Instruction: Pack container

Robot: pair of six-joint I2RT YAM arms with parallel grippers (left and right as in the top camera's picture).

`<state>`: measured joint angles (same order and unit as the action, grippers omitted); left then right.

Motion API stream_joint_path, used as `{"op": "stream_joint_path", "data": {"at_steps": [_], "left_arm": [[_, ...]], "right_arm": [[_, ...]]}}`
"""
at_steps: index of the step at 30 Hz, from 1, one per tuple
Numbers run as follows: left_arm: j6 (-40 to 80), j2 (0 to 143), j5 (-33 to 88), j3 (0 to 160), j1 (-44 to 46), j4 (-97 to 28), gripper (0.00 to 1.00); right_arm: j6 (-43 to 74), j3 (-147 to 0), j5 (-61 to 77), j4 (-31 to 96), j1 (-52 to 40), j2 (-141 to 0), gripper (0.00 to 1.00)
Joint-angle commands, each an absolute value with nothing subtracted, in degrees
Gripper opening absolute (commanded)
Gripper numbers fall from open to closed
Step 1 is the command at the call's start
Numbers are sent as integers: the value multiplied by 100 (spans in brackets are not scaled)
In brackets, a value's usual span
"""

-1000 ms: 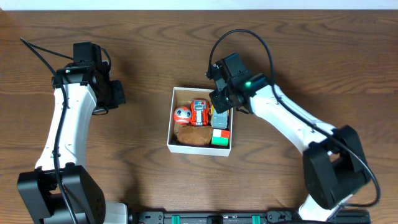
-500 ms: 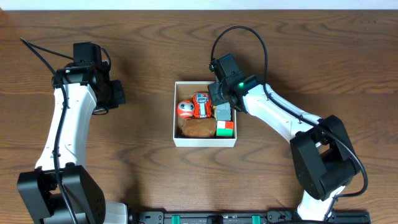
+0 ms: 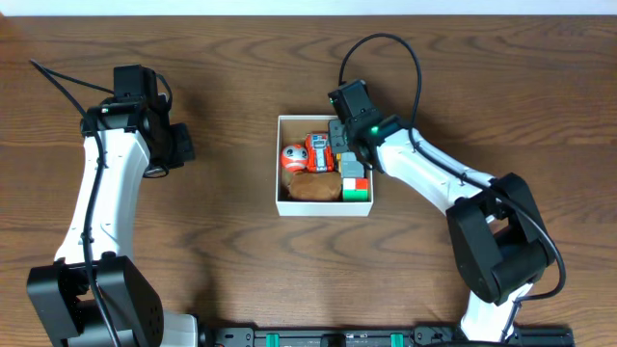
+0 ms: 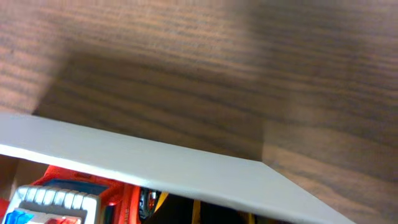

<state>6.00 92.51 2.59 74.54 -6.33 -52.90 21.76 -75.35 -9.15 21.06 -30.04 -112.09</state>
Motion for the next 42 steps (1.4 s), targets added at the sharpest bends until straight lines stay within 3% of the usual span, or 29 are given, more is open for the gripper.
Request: {"op": "stream_joint_path", "data": {"at_steps": [1, 5, 17, 22, 24, 28, 29, 30, 31, 32, 42], "left_arm": [[652, 9271, 257, 7426, -652, -5304, 6], [652, 9271, 257, 7426, -652, -5297, 6], [652, 9271, 255, 7424, -652, -5297, 6], [650, 9271, 257, 7426, -652, -5301, 8], [650, 9271, 257, 7424, -652, -5304, 15], [650, 9271, 255, 7426, -652, -5299, 48], [650, 9271, 252, 7426, -652, -5299, 57], [650, 9271, 250, 7426, -652, -5297, 71], [650, 9271, 250, 7426, -652, -5295, 92], [650, 9271, 248, 7426, -652, -5277, 98], [582, 9268, 252, 7428, -648, -4939, 98]], "right_arm": [[2128, -7599, -1175, 2008, -2783, -11290, 8], [1831, -7599, -950, 1914, -2676, -11290, 8], [1144, -7609, -360, 1979, -2910, -11207, 22], [1052, -7620, -454, 2108, -2921, -10698, 37], [1057, -7620, -602, 2174, -2869, -10381, 40], [1017, -7620, -939, 2467, -2637, -9649, 55], [1017, -7620, -974, 2554, -2547, -9467, 62], [1017, -7620, -967, 2639, -2456, -9330, 75], [1020, -7620, -965, 2766, -2329, -9153, 93], [1020, -7620, -965, 2842, -2252, -9052, 99], [954, -7620, -1096, 3334, -1278, -8458, 99]]}}
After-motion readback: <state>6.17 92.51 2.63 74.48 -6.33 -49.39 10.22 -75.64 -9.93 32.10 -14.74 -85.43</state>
